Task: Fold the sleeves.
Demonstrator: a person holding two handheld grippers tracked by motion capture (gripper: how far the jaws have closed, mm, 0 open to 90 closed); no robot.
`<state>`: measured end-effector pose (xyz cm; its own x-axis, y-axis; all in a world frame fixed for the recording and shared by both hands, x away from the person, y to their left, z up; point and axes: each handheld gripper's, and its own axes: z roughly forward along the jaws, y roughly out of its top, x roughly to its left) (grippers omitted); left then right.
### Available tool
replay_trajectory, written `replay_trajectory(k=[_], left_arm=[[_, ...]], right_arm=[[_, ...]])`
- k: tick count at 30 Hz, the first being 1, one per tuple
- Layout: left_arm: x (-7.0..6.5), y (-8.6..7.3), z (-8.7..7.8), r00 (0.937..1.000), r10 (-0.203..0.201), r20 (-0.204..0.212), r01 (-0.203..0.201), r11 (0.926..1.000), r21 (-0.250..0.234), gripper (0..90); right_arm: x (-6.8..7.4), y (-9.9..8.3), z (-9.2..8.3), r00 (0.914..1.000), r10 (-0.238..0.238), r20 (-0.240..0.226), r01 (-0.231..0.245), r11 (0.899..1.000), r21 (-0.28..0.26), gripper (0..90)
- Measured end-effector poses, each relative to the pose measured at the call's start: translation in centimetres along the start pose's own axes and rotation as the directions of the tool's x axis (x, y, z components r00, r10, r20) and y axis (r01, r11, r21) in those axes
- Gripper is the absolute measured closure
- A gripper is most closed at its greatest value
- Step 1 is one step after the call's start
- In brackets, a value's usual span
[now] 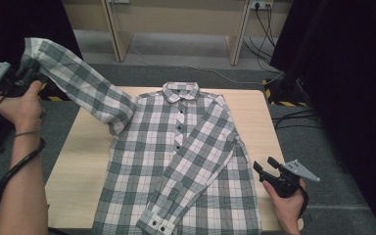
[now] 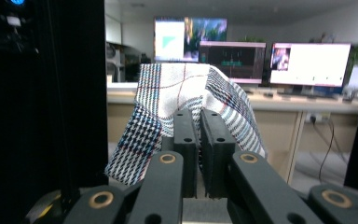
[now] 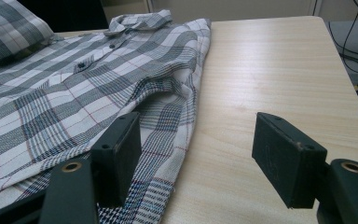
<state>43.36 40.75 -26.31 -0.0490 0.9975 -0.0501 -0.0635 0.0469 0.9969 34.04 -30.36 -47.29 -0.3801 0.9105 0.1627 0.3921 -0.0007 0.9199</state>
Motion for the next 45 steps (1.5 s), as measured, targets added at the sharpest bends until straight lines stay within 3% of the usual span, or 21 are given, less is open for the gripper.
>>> replay_trajectory(k=[5, 11, 20, 27, 30, 34, 37, 40, 43, 45], left_arm=[[1.2, 1.7, -1.1, 0.9994, -0.019, -0.029, 0.017, 0.9984, -0.054, 85.1], [2.4, 1.9, -2.1, 0.9963, -0.051, -0.069, 0.045, 0.9948, -0.092, 85.1], [4.4, 1.9, -2.6, 0.9901, -0.077, -0.118, 0.065, 0.9926, -0.102, 85.1], [4.7, 1.8, -2.8, 0.9887, -0.092, -0.118, 0.079, 0.9913, -0.105, 85.1], [4.5, 1.6, -2.7, 0.9908, -0.096, -0.096, 0.086, 0.9908, -0.104, 85.1], [3.3, 1.7, -2.6, 0.9971, -0.074, -0.015, 0.072, 0.9913, -0.11, 85.1], [2.0, 1.8, -2.7, 0.9961, -0.061, 0.064, 0.068, 0.9906, -0.119, 85.0], [0.7, 2.0, -2.9, 0.9903, -0.039, 0.134, 0.057, 0.9897, -0.131, 85.0], [-0.7, 2.1, -3.3, 0.9784, -0.014, 0.206, 0.045, 0.9886, -0.144, 85.0], [-1.6, 2.1, -3.6, 0.9668, 0.008, 0.255, 0.031, 0.9882, -0.15, 85.0]], right_arm=[[0.0, 0.0, 0.0, 1.0, 0.002, 0.001, -0.002, 1.0, 0.0, 33.5], [0.0, 0.0, 0.0, 1.0, 0.0, 0.002, 0.0, 1.0, 0.0, 33.5], [0.0, 0.0, 0.0, 1.0, 0.008, 0.001, -0.008, 1.0, 0.0, 33.5], [0.0, 0.0, 0.0, 1.0, 0.004, 0.003, -0.004, 1.0, -0.002, 33.5], [0.0, 0.0, 0.0, 1.0, 0.004, 0.003, -0.004, 1.0, -0.002, 33.5], [0.0, 0.0, 0.0, 1.0, 0.005, 0.003, -0.005, 1.0, -0.001, 33.5], [0.0, 0.0, 0.0, 1.0, 0.004, 0.004, -0.004, 1.0, 0.0, 33.5], [0.0, 0.0, 0.0, 1.0, 0.006, 0.004, -0.006, 1.0, -0.002, 33.5], [0.0, 0.0, -0.1, 1.0, 0.006, 0.005, -0.006, 1.0, -0.005, 33.5], [0.0, 0.0, 0.0, 1.0, 0.006, 0.005, -0.006, 1.0, -0.005, 33.5]])
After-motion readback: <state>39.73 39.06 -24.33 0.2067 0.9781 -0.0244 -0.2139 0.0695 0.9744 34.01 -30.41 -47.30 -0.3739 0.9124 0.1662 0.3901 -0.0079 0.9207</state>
